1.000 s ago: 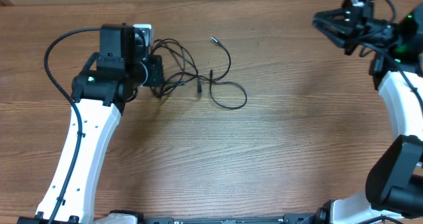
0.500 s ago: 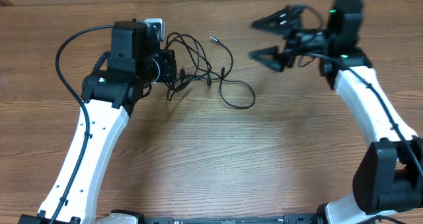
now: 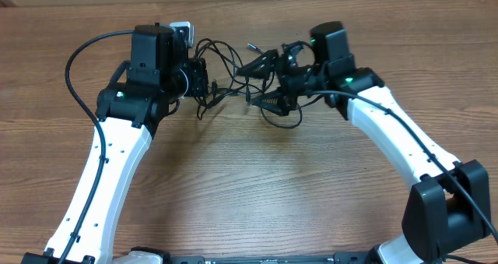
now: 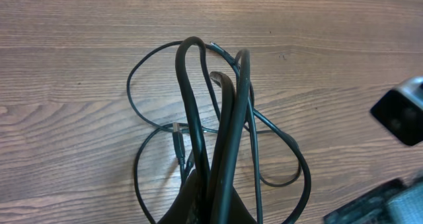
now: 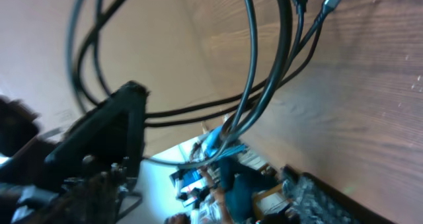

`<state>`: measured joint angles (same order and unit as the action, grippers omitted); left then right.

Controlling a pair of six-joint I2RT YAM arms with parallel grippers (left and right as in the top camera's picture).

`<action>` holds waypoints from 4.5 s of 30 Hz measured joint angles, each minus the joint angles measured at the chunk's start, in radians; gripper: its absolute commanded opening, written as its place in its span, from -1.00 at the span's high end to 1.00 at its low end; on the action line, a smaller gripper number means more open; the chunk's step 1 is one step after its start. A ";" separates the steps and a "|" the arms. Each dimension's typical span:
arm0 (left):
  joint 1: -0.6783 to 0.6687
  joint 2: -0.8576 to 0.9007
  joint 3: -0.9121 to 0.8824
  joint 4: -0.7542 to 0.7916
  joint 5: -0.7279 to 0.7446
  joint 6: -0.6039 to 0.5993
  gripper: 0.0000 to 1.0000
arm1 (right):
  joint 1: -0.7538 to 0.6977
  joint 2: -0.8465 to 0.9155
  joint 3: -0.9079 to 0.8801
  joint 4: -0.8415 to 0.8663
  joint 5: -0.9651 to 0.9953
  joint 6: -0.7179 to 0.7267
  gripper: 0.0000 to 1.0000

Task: Untangle cables

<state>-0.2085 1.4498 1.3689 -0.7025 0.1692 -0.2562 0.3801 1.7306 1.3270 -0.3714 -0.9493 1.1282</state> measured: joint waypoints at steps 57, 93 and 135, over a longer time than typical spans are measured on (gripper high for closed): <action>-0.080 0.000 -0.001 -0.073 -0.111 -0.059 0.91 | -0.139 0.000 0.000 0.383 -0.191 0.251 0.93; -0.079 0.003 -0.001 -0.050 -0.240 -0.135 0.92 | -0.736 0.000 0.000 0.825 -0.506 0.589 -0.56; -0.079 0.003 -0.002 0.029 -0.112 -0.612 0.91 | 0.002 0.000 0.002 -0.051 0.238 0.130 -0.40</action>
<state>-0.2871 1.4532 1.3674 -0.6735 0.0570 -0.8677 0.3820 1.7306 1.3285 -0.4221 -0.7116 1.2587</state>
